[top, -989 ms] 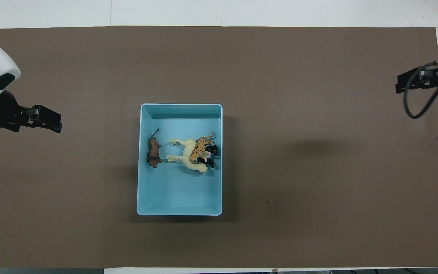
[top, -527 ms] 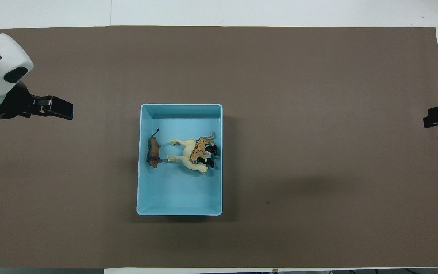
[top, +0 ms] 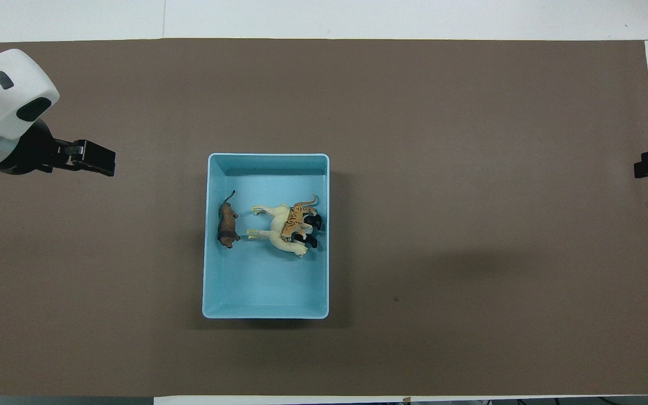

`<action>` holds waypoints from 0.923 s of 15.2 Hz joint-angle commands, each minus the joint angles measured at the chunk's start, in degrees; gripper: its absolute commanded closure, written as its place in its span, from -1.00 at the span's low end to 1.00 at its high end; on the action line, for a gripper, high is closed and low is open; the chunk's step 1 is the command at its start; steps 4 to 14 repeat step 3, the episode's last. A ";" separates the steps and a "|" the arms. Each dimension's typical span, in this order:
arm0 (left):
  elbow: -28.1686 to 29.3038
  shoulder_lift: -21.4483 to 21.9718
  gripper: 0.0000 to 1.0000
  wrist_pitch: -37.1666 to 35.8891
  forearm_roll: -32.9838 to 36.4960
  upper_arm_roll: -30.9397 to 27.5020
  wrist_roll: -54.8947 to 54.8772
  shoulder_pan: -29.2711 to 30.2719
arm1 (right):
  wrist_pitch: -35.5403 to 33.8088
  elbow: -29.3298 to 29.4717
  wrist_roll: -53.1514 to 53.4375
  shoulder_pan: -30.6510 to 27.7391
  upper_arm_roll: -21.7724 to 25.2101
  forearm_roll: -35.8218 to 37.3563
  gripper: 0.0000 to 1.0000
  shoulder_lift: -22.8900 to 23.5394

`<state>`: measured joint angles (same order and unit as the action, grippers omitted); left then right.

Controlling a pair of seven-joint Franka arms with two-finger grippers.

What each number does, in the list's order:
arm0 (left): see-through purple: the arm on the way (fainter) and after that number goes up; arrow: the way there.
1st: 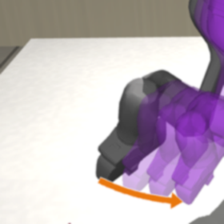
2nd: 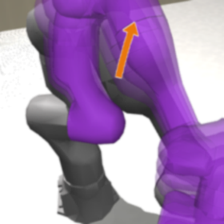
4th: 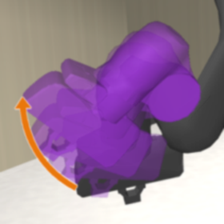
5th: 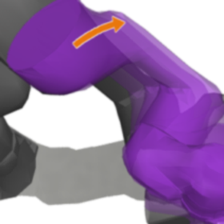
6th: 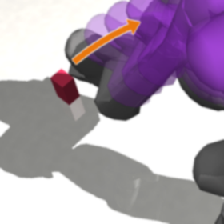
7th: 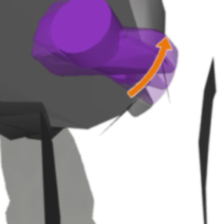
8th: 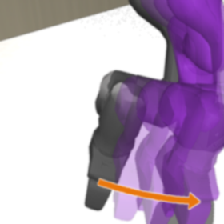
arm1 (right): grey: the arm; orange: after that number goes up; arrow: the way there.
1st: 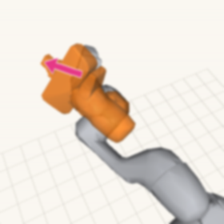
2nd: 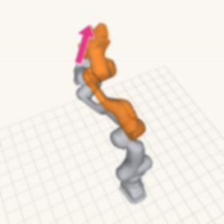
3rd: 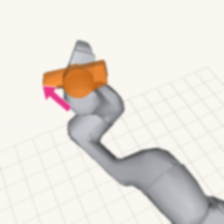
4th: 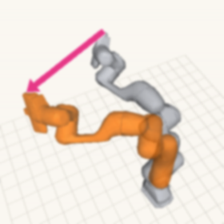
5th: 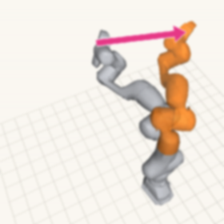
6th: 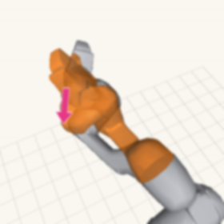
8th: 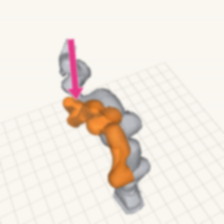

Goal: Put all toys into storage box

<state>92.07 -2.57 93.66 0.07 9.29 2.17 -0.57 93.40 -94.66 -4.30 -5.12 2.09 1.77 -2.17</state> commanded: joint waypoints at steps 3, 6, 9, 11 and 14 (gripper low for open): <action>-1.37 -0.59 -1.00 -0.58 0.02 -0.86 1.35 -0.22 | 0.56 -0.96 -1.15 -0.86 -0.42 0.17 -1.00 -0.99; -1.37 -0.59 -1.00 -0.58 0.02 -0.86 1.35 -0.22 | 0.56 -0.96 -1.15 -0.86 -0.42 0.17 -1.00 -0.99; -1.37 -0.59 -1.00 -0.58 0.02 -0.86 1.35 -0.22 | 0.56 -0.96 -1.15 -0.86 -0.42 0.17 -1.00 -0.99; -1.37 -0.59 -1.00 -0.58 0.02 -0.86 1.35 -0.22 | 0.56 -0.96 -1.15 -0.86 -0.42 0.17 -1.00 -0.99; -1.37 -0.59 -1.00 -0.58 0.02 -0.86 1.35 -0.22 | 0.56 -0.96 -1.15 -0.86 -0.42 0.17 -1.00 -0.99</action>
